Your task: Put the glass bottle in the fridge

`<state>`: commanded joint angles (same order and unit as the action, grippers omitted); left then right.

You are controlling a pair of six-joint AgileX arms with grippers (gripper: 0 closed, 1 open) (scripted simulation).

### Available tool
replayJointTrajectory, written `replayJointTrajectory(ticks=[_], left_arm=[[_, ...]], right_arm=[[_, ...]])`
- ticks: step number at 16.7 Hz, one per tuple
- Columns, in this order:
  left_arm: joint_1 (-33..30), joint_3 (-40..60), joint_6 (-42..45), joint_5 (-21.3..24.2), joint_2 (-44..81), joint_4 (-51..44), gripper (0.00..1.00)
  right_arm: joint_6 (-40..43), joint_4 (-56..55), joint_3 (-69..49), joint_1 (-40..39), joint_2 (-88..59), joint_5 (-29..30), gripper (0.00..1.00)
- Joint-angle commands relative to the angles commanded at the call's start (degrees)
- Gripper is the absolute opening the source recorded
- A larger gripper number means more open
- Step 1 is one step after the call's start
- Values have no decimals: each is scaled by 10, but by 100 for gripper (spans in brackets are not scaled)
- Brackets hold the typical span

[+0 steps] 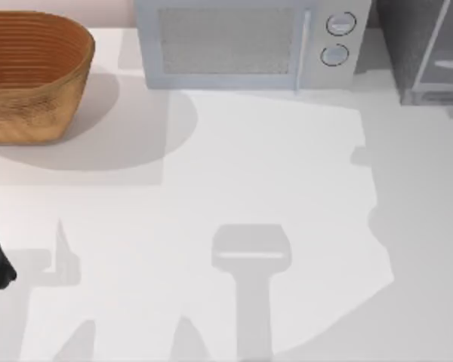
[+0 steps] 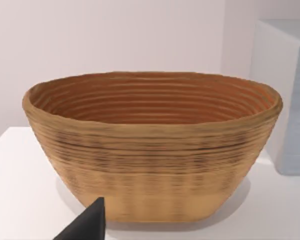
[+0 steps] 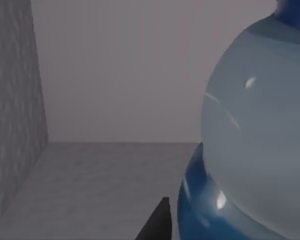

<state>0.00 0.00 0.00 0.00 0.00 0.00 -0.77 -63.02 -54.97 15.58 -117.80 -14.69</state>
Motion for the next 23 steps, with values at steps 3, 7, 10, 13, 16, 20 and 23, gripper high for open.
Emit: replayJointTrajectory(ticks=[3,7,10,13,16,20,23], left_arm=[[0,0,0,0,0,0,100],[0,0,0,0,0,0,100],[0,0,0,0,0,0,100],[0,0,0,0,0,0,100],[0,0,0,0,0,0,100],[0,0,0,0,0,0,100],[0,0,0,0,0,0,100]], right_arm=[[-1,-17,-13,4,-31,-2,1],[-2,-15,-10,1,-31,-2,1],[-2,-8,-27,-2,-42,-2,1],[-2,12,-71,-6,-67,2,1],[-2,30,-112,-10,-87,7,1],[0,55,-167,-15,-114,12,1],[0,75,-207,-18,-136,17,1]])
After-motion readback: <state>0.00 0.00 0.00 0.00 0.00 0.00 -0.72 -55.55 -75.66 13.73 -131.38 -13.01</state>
